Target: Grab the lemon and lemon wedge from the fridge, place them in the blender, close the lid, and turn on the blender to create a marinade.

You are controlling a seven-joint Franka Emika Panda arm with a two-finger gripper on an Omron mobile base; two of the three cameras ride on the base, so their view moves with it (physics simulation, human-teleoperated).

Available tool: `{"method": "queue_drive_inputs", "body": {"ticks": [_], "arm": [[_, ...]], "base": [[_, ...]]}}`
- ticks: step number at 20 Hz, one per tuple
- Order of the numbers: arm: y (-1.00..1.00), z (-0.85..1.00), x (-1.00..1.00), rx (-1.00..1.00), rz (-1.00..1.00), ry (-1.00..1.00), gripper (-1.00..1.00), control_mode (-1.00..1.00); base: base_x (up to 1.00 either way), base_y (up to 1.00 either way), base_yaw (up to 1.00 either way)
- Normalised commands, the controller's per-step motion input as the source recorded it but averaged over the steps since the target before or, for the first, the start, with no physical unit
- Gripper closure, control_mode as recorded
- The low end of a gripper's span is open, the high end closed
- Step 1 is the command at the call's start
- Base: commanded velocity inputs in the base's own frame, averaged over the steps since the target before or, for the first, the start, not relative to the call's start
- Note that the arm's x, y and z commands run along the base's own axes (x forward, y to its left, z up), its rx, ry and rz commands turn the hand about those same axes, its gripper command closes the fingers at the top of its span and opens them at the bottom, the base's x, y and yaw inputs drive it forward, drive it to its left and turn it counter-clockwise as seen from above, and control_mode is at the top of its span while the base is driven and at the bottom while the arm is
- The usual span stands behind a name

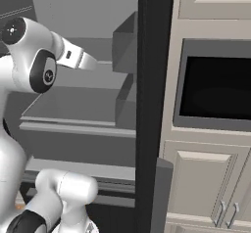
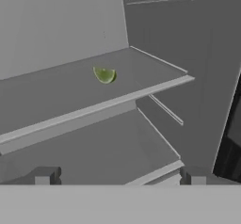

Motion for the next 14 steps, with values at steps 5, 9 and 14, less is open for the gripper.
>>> {"method": "queue_drive_inputs", "body": {"ticks": [5,9,14], "arm": [[0.00,0.00,0.38,-0.01,0.00,0.00,-1.00,-1.00],[0.00,0.00,0.38,-0.04,0.00,0.00,-1.00,-1.00],[-0.07,-0.03,0.37,-0.04,0.00,0.00,-1.00,-1.00]], "base": [[0.00,0.00,0.00],[0.00,0.00,0.00],[0.00,0.00,0.00]]}}
